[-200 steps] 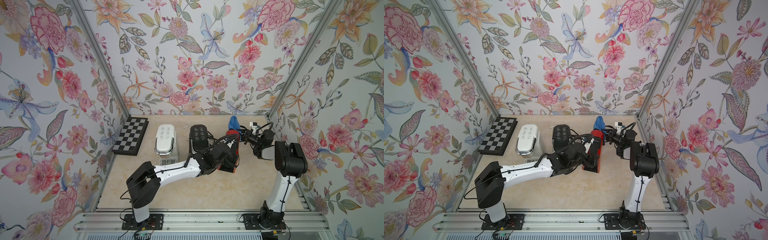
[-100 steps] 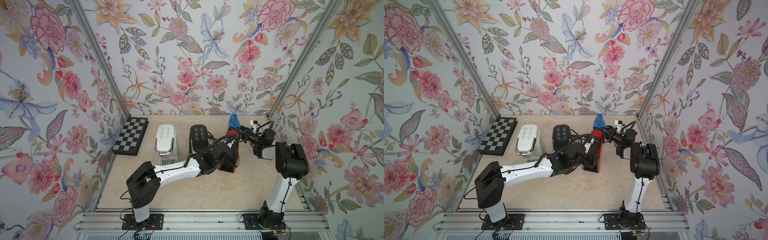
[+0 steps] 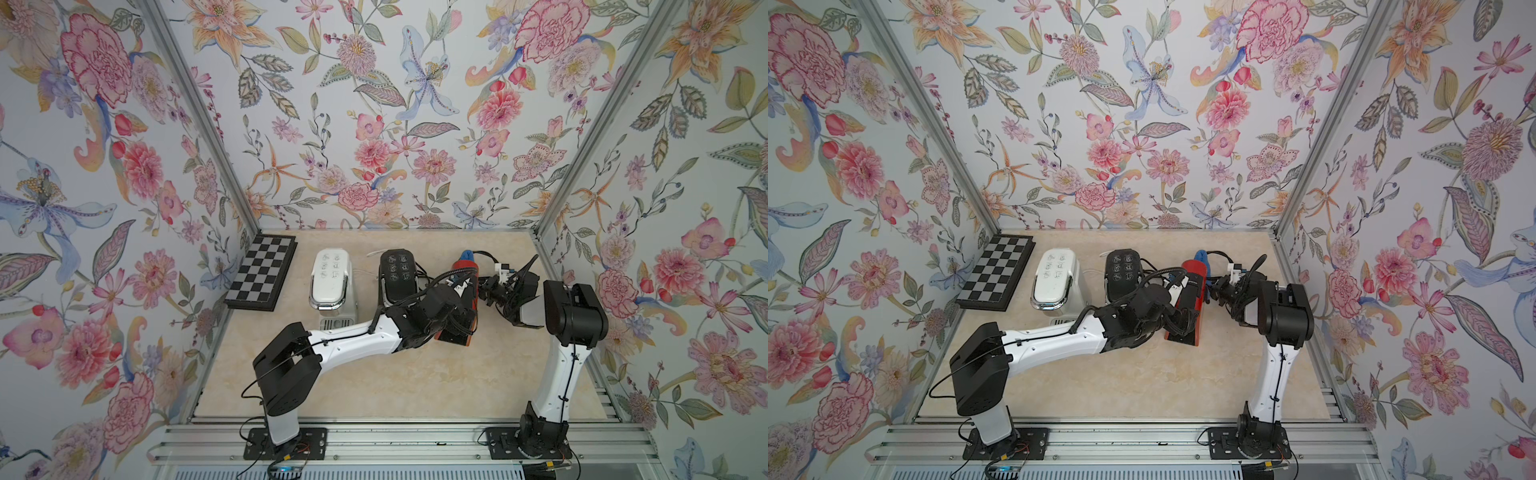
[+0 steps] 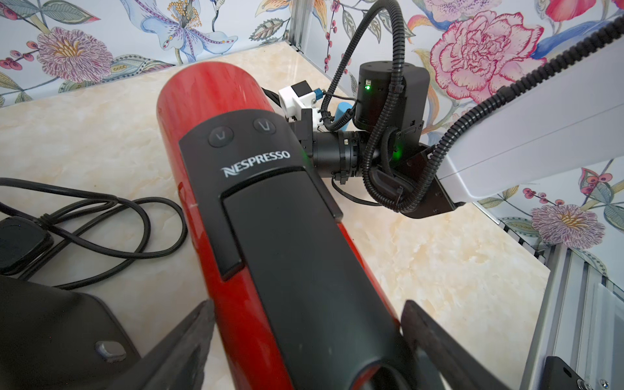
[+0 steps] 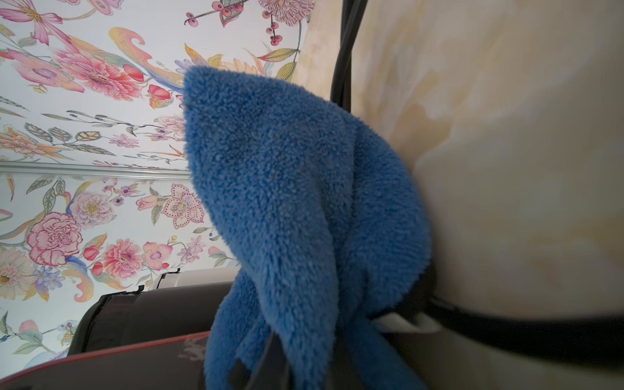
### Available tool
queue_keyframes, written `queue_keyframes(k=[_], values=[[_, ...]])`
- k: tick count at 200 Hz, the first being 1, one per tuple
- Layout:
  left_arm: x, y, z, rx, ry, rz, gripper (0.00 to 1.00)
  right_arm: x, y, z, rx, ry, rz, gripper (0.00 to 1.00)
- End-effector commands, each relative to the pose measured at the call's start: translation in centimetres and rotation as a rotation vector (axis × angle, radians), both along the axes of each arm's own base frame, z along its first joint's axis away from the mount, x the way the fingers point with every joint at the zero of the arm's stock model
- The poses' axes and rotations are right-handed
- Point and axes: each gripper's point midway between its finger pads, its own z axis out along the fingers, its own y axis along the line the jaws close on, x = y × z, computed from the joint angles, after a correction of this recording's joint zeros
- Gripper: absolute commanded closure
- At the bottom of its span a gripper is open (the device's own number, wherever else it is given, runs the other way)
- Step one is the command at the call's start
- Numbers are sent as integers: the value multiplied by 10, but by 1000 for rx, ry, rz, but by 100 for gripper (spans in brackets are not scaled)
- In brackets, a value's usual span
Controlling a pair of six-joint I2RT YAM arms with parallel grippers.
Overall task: Wipe the surface of a coffee machine
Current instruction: Wipe the dirt from the surface of the coffee machine.
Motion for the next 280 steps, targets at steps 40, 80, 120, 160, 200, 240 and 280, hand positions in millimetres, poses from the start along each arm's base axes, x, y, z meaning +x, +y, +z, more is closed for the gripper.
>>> queue_keyframes(k=[40,80,120,160,200,240,280], values=[[19,7,9,-31,-31,37,13,-38,10,1,-127,129,47,100],[14,5,17,-57,-24,17,13,-35,13,79,-143,-13,69,100],[6,5,13,-96,11,-2,12,-43,19,126,-178,-88,72,100],[0,2,15,-116,38,-32,10,-70,4,127,-340,-75,-3,100],[-1,2,12,-133,78,-45,9,-105,0,108,-480,-24,-24,100],[-8,2,2,-147,121,-61,9,-141,5,94,-628,0,-18,100],[-18,-5,-3,-206,165,-106,9,-166,11,68,-660,45,10,100]])
